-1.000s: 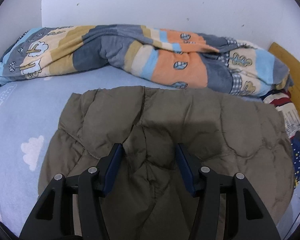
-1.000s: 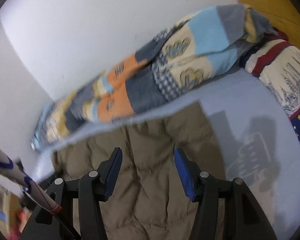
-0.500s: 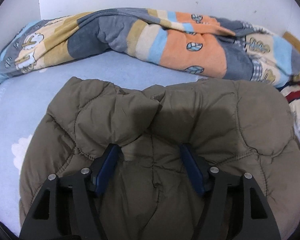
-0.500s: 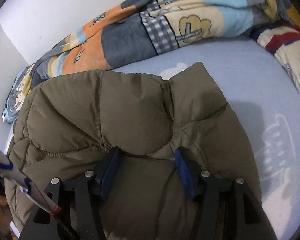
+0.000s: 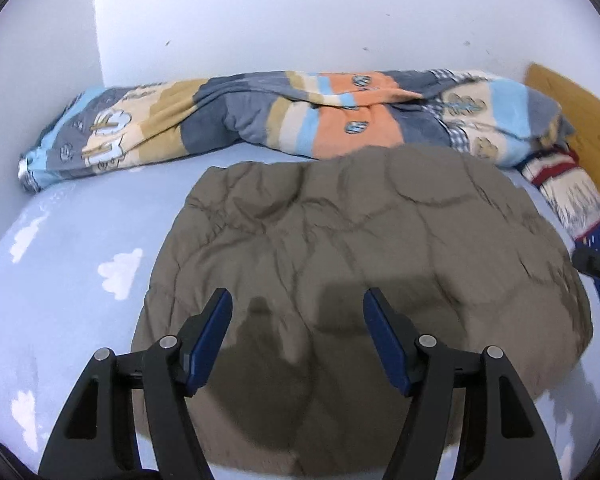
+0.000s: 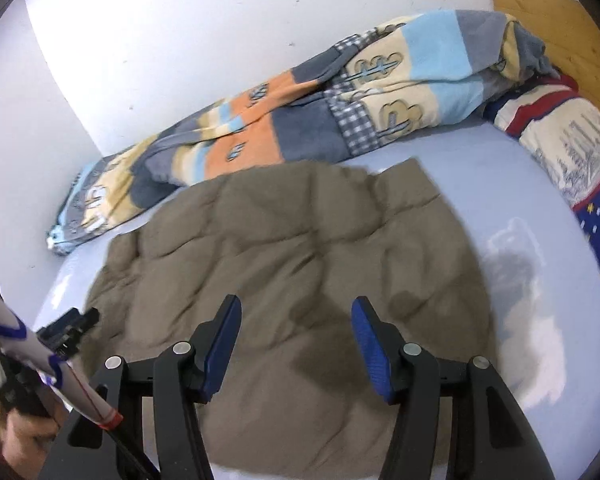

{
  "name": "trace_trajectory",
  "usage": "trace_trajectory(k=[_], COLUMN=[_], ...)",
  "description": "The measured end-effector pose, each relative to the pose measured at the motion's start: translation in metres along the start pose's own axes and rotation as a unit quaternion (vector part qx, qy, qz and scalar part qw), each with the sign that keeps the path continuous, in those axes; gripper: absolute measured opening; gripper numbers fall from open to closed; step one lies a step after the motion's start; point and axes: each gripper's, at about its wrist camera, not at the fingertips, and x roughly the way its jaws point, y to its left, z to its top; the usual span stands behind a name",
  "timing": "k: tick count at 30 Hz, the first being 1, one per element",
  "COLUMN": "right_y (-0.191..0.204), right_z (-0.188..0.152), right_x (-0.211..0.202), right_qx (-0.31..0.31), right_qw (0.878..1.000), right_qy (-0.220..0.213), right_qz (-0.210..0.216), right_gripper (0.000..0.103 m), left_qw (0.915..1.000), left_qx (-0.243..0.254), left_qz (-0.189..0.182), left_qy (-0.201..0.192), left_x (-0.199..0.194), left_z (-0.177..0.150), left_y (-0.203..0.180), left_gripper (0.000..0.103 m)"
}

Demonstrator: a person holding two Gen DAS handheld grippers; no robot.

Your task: Fold large clothes

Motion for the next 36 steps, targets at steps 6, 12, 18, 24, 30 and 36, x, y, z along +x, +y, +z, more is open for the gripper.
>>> trace_trajectory(k=[6, 12, 18, 24, 30, 36], right_y=[0.046, 0.038, 0.032, 0.029, -0.001, -0.03], right_z=[-0.018, -0.034, -0.039, -0.036, -0.069, -0.084], right_x=[0.013, 0.072, 0.097, 0.053, -0.024, -0.06], right_qx=[-0.044, -0.057, -0.069, -0.042, -0.014, 0.022], right_qw=[0.999, 0.994, 0.992, 0.996, 0.998, 0.998], right_qy=[0.019, 0.08, 0.092, 0.072, 0.051, 0.031], right_qz=[-0.023, -0.045, -0.054, -0.02, -0.03, -0.052], right_gripper=[0.062, 0.062, 0.064, 0.064, 0.064, 0.064], left_qw=[0.9988, 0.998, 0.9974, 0.9992, 0.9985, 0.9975], left_qx=[0.034, 0.03, 0.034, 0.012, 0.021, -0.005], left_qz=[-0.017, -0.013, 0.004, -0.004, 0.04, 0.071], left_qy=[0.032, 0.055, 0.064, 0.037, 0.031, 0.0], left_x=[0.02, 0.059, 0.067, 0.019, -0.03, -0.049], left_z=[-0.008, -0.024, -0.025, -0.03, -0.051, -0.076], left_y=[-0.039, -0.044, -0.05, -0.033, 0.01, 0.049], left_gripper=[0.067, 0.069, 0.069, 0.069, 0.069, 0.069])
